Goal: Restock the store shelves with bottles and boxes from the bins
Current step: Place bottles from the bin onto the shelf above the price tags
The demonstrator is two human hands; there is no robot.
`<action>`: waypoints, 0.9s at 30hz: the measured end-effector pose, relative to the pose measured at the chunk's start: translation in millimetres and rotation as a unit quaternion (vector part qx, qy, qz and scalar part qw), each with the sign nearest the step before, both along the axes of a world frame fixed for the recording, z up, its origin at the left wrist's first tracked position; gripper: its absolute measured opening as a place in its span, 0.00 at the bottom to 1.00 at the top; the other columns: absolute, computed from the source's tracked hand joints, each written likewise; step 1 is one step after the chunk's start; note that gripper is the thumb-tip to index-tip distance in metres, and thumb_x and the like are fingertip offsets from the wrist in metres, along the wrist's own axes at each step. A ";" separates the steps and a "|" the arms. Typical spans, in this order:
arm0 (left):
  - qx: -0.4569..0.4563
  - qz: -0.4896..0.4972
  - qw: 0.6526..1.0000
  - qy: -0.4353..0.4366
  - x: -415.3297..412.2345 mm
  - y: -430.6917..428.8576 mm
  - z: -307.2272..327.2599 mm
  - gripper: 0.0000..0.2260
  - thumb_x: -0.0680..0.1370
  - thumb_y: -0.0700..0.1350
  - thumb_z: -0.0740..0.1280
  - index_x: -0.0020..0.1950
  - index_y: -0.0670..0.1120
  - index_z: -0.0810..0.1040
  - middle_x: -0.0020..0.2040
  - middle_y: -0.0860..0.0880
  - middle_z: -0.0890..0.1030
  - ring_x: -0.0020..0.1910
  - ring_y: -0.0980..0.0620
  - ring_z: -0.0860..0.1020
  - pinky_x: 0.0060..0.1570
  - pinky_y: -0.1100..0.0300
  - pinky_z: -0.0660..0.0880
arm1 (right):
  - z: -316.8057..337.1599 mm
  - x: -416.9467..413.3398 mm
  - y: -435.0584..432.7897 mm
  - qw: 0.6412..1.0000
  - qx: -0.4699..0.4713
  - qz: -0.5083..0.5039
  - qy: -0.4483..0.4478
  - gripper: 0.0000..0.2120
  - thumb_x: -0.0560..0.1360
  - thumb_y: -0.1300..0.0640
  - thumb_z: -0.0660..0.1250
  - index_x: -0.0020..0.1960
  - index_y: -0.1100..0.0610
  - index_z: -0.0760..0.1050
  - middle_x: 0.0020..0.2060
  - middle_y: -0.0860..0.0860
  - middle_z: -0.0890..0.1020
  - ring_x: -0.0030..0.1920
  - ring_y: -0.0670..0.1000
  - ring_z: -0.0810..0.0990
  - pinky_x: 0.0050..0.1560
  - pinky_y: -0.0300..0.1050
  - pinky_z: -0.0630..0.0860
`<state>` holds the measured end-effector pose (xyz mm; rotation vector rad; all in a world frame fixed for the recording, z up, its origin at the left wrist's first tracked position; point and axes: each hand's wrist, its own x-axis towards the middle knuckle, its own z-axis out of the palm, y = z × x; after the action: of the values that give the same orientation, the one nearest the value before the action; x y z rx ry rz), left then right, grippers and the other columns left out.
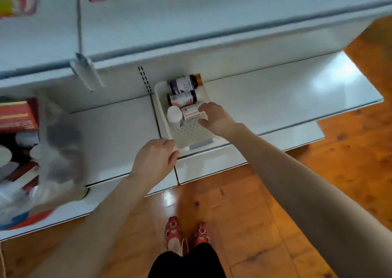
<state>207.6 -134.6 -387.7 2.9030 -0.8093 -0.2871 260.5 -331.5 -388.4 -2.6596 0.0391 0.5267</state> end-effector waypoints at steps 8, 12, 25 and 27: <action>-0.034 0.047 0.998 -0.035 81.2 -13.0 -50.7 0.18 0.78 0.45 0.62 0.66 0.40 0.69 0.63 0.42 0.73 0.60 0.43 0.70 0.56 0.53 0.68 | -82.8 63.4 15.3 0.996 -0.089 0.026 -0.017 0.22 0.74 0.63 0.64 0.67 0.60 0.65 0.64 0.59 0.71 0.64 0.59 0.70 0.63 0.50 0.68; -0.023 0.021 0.998 -0.054 110.2 -24.8 -66.9 0.24 0.75 0.47 0.67 0.67 0.40 0.67 0.62 0.40 0.72 0.59 0.41 0.70 0.58 0.53 0.66 | -95.9 64.3 16.1 0.992 -0.122 0.029 -0.032 0.21 0.77 0.62 0.60 0.69 0.61 0.62 0.65 0.59 0.68 0.65 0.59 0.66 0.64 0.52 0.67; -0.033 0.055 0.998 0.019 123.9 -29.2 -72.2 0.20 0.74 0.43 0.68 0.66 0.46 0.70 0.60 0.42 0.74 0.59 0.41 0.71 0.55 0.52 0.69 | -28.9 5.1 9.7 0.995 -0.087 -0.019 0.047 0.18 0.73 0.59 0.66 0.61 0.61 0.67 0.55 0.55 0.77 0.55 0.56 0.77 0.43 0.44 0.70; -0.059 0.088 0.994 0.012 110.8 -28.3 -64.6 0.18 0.75 0.43 0.68 0.63 0.40 0.71 0.58 0.39 0.74 0.57 0.40 0.71 0.52 0.51 0.69 | -15.4 -11.7 6.4 0.997 -0.026 -0.053 0.054 0.20 0.72 0.55 0.67 0.60 0.60 0.66 0.54 0.56 0.76 0.54 0.58 0.76 0.43 0.45 0.70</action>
<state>318.4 -162.9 -452.3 2.8304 -0.5410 -0.2472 248.8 -325.1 -403.8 -2.6588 0.2274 0.6405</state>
